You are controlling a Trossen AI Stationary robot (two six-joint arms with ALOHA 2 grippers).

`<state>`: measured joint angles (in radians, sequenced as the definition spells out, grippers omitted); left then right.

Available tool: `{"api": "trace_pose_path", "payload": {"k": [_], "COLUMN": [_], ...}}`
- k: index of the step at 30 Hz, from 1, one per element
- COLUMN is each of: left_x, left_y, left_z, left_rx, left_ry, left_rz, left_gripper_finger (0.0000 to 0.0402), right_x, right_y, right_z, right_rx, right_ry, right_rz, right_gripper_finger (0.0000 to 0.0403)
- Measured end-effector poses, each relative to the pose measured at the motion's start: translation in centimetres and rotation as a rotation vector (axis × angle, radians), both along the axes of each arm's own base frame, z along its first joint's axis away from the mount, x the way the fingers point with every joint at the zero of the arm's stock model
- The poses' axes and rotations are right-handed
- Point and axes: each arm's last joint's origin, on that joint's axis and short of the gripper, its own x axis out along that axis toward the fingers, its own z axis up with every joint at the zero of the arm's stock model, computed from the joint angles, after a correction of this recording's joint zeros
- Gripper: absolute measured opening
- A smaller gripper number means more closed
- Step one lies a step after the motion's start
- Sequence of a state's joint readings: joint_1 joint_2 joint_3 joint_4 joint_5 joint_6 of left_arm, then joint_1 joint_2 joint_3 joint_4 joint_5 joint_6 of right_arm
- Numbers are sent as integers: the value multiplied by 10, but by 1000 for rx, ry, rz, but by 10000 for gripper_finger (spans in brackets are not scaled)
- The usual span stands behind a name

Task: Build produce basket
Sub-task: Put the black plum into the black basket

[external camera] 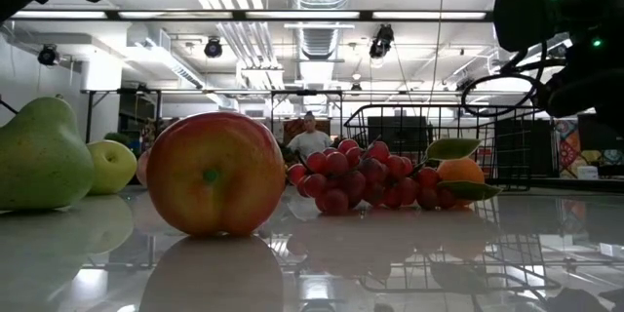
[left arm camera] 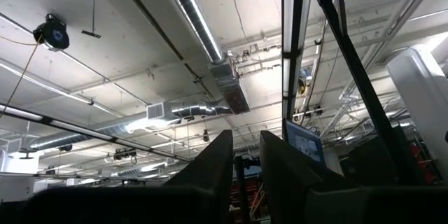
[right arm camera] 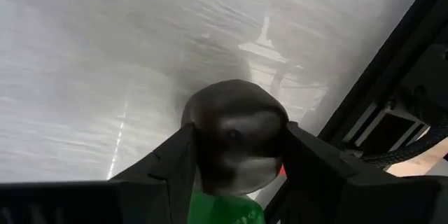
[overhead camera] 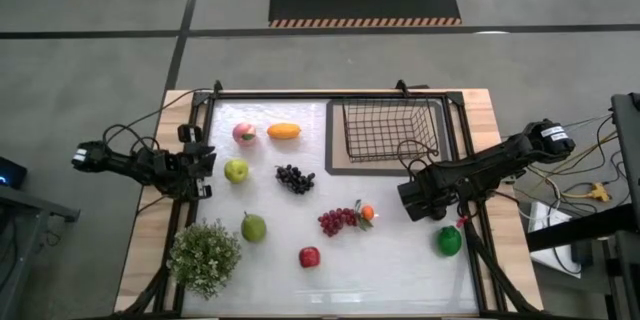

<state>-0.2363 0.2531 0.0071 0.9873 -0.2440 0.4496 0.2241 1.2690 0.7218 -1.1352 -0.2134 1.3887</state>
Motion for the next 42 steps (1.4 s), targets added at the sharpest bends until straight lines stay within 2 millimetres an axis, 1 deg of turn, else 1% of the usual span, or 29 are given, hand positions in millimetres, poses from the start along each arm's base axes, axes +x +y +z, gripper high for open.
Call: {"api": "trace_pose_path", "payload": {"k": [4,7,9,11,15,18,21,23,26,28,31,34,37,39,42], "left_x": [0,0,0,0,0,0,0,0,0,0,0,0,0,0,0], "left_y": [0,0,0,0,0,0,0,0,0,0,0,0,0,0,0], "left_z": [0,0,0,0,0,0,0,0,0,0,0,0,0,0,0], "left_rx": [0,0,0,0,0,1,1,1,2,2,2,2,2,1,1], "left_ry": [0,0,0,-1,-1,0,0,-1,-1,-1,-1,-1,0,0,0], "left_rz": [0,0,0,0,1,2,2,2,2,2,2,2,2,2,1], "left_gripper_finger": [56,56,56,56,56,56,56,56,56,56,56,56,56,56,56], "right_x": [7,14,21,31,56,76,92,100,109,112,114,112,105,100,98], "right_y": [2,3,5,7,7,1,-11,-23,-46,-66,-104,-143,-178,-196,-212], "right_z": [8,22,35,49,78,99,119,130,143,150,155,151,138,125,102], "right_rx": [26,51,70,86,87,26,-45,-104,-229,-314,-414,-473,-487,-451,-395], "right_ry": [-52,-124,-199,-307,-609,-839,-1008,-1080,-1108,-1102,-1080,-1022,-956,-913,-832], "right_rz": [48,108,147,183,260,336,419,467,506,501,441,350,260,211,164], "right_gripper_finger": [177,177,177,177,177,177,178,178,178,178,178,178,178,178,178]}}
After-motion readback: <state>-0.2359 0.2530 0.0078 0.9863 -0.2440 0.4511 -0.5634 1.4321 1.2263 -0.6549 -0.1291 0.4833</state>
